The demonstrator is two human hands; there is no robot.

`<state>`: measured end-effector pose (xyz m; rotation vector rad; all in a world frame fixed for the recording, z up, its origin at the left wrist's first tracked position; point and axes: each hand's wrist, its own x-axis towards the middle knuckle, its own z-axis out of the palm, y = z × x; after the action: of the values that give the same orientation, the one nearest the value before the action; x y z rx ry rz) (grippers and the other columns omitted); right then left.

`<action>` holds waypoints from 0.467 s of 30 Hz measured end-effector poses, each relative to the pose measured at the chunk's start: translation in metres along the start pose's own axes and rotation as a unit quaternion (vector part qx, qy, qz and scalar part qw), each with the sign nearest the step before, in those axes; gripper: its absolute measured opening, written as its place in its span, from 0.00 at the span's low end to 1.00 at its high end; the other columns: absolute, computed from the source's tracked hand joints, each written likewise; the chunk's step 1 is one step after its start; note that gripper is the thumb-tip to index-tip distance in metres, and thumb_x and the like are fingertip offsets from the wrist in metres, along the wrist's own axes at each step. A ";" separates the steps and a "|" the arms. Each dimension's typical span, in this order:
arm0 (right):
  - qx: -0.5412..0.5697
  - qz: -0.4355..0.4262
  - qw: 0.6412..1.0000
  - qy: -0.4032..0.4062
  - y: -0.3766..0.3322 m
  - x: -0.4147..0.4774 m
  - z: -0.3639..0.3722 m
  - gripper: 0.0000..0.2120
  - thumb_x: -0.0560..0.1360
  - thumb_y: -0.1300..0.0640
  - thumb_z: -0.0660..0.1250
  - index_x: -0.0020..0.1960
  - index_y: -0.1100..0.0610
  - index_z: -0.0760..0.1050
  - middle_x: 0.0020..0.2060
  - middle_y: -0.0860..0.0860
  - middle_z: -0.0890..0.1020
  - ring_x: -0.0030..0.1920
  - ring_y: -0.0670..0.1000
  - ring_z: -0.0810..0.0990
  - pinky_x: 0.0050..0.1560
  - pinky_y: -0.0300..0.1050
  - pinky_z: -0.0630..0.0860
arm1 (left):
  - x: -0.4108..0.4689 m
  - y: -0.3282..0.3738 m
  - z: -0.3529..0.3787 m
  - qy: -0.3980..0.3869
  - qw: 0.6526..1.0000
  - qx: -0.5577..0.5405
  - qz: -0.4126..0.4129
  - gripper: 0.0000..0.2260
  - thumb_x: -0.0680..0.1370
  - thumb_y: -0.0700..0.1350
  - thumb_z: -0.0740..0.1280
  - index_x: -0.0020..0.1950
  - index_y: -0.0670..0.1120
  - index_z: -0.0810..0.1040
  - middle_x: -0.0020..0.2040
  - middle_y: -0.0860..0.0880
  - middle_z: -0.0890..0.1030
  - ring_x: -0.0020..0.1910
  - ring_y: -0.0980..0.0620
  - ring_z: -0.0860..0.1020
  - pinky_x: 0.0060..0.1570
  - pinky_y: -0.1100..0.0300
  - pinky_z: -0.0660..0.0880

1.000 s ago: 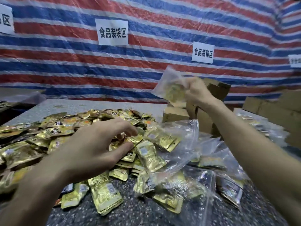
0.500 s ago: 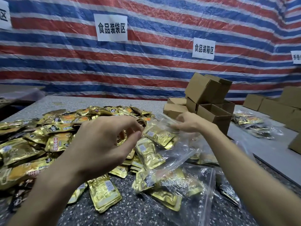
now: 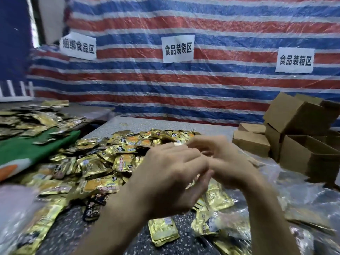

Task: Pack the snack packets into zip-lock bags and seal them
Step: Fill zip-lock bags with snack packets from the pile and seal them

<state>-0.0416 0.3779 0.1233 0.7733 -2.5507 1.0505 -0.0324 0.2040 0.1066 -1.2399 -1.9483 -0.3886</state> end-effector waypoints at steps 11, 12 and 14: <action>-0.003 0.005 0.998 -0.055 0.000 -0.015 -0.008 0.21 0.68 0.31 0.64 0.50 0.44 0.82 0.47 0.40 0.86 0.47 0.40 0.84 0.51 0.43 0.81 | -0.166 -0.011 -0.013 -0.145 0.952 0.067 -0.261 0.09 0.77 0.54 0.65 0.54 0.55 0.79 0.50 0.60 0.79 0.49 0.61 0.76 0.52 0.54 0.78; -0.006 0.002 0.998 -0.064 -0.002 -0.014 -0.006 0.21 0.67 0.31 0.63 0.49 0.44 0.82 0.47 0.40 0.86 0.47 0.41 0.84 0.51 0.42 0.81 | -0.180 -0.016 -0.017 -0.135 0.937 0.087 -0.310 0.10 0.77 0.53 0.66 0.56 0.54 0.79 0.52 0.59 0.79 0.50 0.60 0.76 0.53 0.53 0.78; -0.009 -0.001 0.997 -0.077 -0.006 -0.014 -0.001 0.18 0.71 0.33 0.64 0.48 0.44 0.83 0.46 0.41 0.86 0.47 0.41 0.84 0.51 0.44 0.81 | -0.205 -0.028 -0.028 -0.153 0.881 0.139 -0.425 0.14 0.78 0.53 0.67 0.62 0.53 0.76 0.58 0.56 0.78 0.54 0.56 0.75 0.58 0.50 0.75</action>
<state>-0.0267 0.3797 0.1214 0.8853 -2.6828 1.0017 0.0007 0.0449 -0.0239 -0.2025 -2.6525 -0.3273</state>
